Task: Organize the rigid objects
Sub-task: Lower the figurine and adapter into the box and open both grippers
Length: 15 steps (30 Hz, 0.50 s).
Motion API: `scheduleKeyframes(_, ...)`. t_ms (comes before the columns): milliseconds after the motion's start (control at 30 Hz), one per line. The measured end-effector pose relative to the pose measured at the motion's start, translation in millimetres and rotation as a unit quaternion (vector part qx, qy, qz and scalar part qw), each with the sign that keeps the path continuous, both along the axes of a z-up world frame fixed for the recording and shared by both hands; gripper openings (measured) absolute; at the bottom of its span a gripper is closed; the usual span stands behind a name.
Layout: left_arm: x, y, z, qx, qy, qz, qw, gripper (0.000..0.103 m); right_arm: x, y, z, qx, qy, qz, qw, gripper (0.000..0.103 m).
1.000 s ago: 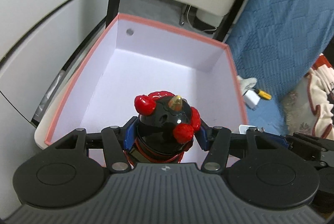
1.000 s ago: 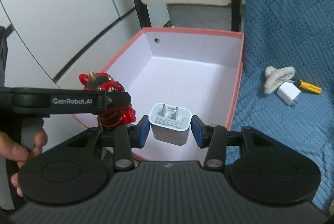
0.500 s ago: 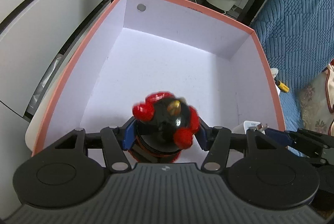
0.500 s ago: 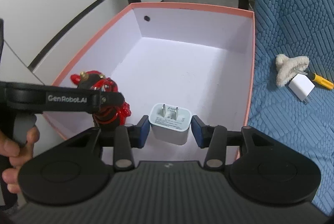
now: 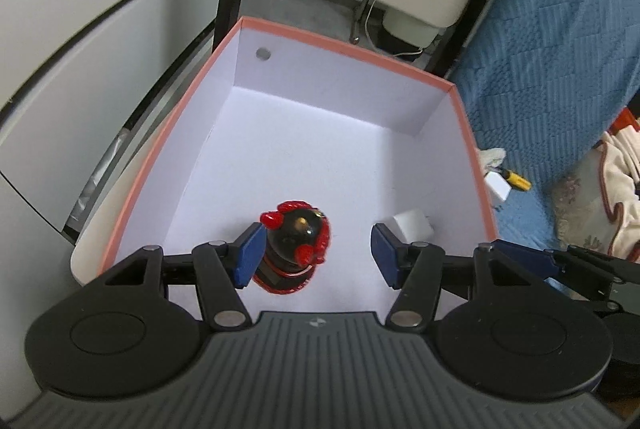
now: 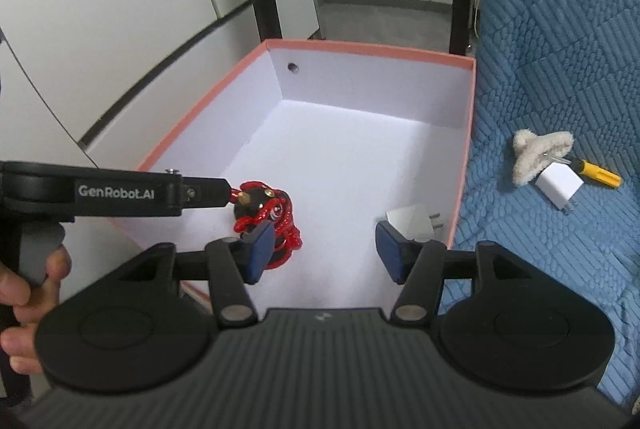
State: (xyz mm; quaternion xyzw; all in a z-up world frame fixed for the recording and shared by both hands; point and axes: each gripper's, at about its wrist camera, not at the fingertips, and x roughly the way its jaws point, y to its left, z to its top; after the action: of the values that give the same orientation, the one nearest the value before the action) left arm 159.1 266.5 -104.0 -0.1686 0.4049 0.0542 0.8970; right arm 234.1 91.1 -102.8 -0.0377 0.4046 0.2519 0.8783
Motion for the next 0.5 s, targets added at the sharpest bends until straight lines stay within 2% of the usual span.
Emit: scheduleKeyframes(500, -61.4, -64.7, 54.0, 0.017, -0.056, -0.022, 0.9981, 0.064, -61.4, -58.3, 45.5, 0.018, -0.059, -0.022, 0.998, 0.059)
